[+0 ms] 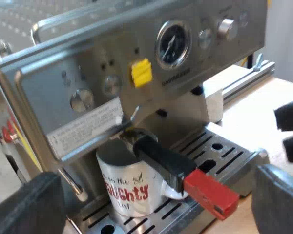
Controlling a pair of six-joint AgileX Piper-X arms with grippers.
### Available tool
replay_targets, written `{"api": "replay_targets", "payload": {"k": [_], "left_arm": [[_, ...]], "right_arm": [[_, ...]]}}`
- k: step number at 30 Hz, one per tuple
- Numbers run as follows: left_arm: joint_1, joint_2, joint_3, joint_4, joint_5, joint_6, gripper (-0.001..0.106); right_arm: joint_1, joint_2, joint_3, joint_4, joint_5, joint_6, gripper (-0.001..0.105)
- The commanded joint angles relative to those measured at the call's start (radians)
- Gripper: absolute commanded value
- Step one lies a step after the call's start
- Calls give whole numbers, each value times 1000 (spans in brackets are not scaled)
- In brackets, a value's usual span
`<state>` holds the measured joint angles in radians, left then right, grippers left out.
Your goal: Place mug into machine
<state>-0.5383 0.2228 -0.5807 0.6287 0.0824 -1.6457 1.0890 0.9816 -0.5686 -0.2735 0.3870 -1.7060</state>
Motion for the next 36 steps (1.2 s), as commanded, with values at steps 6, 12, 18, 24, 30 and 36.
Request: {"api": "replay_targets", "payload": {"k": [6,12,18,24,30,36], "left_arm": [[-5,-5,-98,123,3,-8,78],[-5,-5,-112,136,21,-39,78],[-5,-5,-112,126,53,-39,78],[-5,-7,-129,128,103,-41,78],[-5,-9,-170,174,109,-62,78],[-5,-9,-173,181,109,-62,78]], "right_arm": [[17,-62,-19,1,-2,-2,0],[23,-50,-122,82,80,0,0],[23,48,-238,144,88,6,0],[23,165,-315,145,135,43,0],[23,266,-394,143,151,44,0],[23,343,-465,143,193,46,0]]}}
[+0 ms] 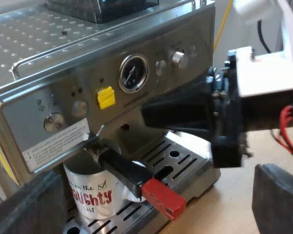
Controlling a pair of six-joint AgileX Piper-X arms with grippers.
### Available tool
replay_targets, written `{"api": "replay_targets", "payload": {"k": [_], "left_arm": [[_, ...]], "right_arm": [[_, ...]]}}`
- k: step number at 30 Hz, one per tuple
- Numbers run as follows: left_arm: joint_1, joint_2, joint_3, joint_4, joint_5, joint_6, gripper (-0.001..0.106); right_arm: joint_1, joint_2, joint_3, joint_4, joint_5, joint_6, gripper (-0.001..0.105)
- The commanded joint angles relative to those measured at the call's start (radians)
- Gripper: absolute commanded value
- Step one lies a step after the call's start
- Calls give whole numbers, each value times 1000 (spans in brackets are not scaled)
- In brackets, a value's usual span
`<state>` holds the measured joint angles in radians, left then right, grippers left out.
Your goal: Place mug into machine
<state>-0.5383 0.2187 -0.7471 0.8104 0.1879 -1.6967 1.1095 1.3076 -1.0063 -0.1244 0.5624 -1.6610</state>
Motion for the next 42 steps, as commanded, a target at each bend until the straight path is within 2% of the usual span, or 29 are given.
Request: {"api": "replay_targets", "payload": {"k": [1,6,16,21,34,36,42], "left_arm": [[-5,-5,-6,-1,4,-11,78],[-5,-5,-6,-1,4,-11,78],[-5,-5,-6,-1,4,-11,78],[-5,-5,-6,-1,4,-11,78],[-5,-5,-6,-1,11,-11,78],[-5,-5,-6,-1,11,-11,78],[-5,-5,-6,-1,11,-11,78]], "right_arm": [[3,22,-34,-6,19,1,0],[0,88,-78,-23,88,1,0],[0,157,-122,-65,128,1,0],[0,157,-122,-97,202,-20,0],[-37,200,-122,-152,204,-20,0],[-44,205,-122,-174,256,-27,0],[-90,221,-122,-187,274,-27,0]]}}
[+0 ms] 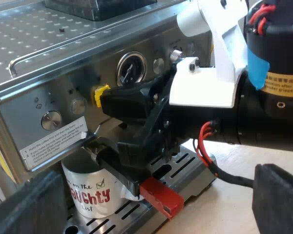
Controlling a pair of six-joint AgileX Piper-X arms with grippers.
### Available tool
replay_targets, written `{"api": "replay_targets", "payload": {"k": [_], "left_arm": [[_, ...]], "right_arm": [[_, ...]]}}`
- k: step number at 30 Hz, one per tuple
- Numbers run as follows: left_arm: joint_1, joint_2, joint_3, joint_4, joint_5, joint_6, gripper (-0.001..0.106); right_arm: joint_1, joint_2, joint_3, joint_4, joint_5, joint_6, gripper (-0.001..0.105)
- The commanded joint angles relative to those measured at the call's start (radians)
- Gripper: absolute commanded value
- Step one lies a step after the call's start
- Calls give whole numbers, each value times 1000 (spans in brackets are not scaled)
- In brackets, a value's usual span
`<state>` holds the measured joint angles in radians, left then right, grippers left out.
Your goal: Place mug into machine
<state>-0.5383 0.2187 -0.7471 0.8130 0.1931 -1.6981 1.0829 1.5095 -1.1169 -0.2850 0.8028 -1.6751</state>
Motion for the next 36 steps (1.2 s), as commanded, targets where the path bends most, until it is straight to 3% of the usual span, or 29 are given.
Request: {"api": "replay_targets", "payload": {"k": [1,8,12,17,18,21,23,26,29,32,36], "left_arm": [[-5,-5,-6,-3,5,-10,78],[-5,-5,-6,-3,2,-10,78],[-5,-5,-6,-3,2,-10,78],[-5,-5,-6,-3,2,-10,78],[-5,-5,-6,-3,2,-10,78],[-5,-5,-6,-3,2,-10,78],[-5,-5,-6,-6,-2,-10,78],[-3,-5,-6,-11,-12,-10,78],[4,-2,-6,-14,-26,-16,78],[14,18,-16,-67,-37,-91,78],[55,80,-61,-109,-47,-108,78]], "right_arm": [[-63,19,-12,-26,33,-13,0],[13,-40,-12,103,19,-29,0],[97,-103,-12,269,-1,29,0],[138,-138,-12,336,-3,41,5],[192,-182,-12,400,-8,42,37],[219,-220,-12,435,-8,42,67],[224,-245,-12,472,-8,42,79],[218,-287,-12,538,-46,42,83],[179,-339,-12,622,-147,42,82],[118,-393,-12,692,-216,42,82],[5,-481,-12,777,-266,42,82]]}}
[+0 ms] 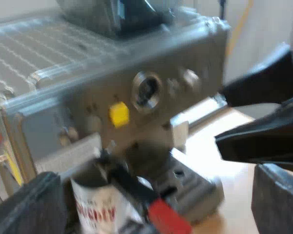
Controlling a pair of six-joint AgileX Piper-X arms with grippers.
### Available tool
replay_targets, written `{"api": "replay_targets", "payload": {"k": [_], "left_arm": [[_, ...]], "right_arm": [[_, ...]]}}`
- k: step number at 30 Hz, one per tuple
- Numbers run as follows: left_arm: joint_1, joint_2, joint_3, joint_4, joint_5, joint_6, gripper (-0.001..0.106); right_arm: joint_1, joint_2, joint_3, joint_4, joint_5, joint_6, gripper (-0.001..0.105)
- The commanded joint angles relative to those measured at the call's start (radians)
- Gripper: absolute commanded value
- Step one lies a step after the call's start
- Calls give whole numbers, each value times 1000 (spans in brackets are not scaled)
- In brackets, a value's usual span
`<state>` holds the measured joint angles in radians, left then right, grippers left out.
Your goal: Place mug into machine
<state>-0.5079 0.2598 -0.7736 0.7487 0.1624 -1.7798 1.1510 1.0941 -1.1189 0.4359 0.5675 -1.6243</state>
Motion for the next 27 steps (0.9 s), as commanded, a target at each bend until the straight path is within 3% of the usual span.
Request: {"api": "replay_targets", "payload": {"k": [1,4,7,9,10,11,13,17,22,27], "left_arm": [[50,67,-55,-45,-16,-26,78],[131,140,-100,-52,-16,-26,78],[213,195,-134,-79,26,-26,78],[237,210,-142,-85,39,-26,78],[334,260,-169,-111,131,-26,78],[391,291,-183,-113,172,-26,78],[431,307,-186,-120,155,-30,78],[462,305,-190,-124,54,-28,78],[461,282,-196,-114,51,-26,78],[461,222,-196,-111,19,-26,78]], "right_arm": [[-108,-96,-10,83,-58,-11,82],[-228,-166,-10,141,-121,-15,82],[-313,-215,-10,177,-157,-35,82],[-460,-271,-10,204,-228,-59,82],[-526,-291,-10,207,-265,-64,82],[-583,-306,-10,213,-311,-72,82],[-690,-324,-10,223,-376,-94,82],[-938,-336,-10,254,-522,-131,82],[-1177,-344,-10,283,-696,-162,82],[-1268,-378,-7,309,-675,-170,82]]}}
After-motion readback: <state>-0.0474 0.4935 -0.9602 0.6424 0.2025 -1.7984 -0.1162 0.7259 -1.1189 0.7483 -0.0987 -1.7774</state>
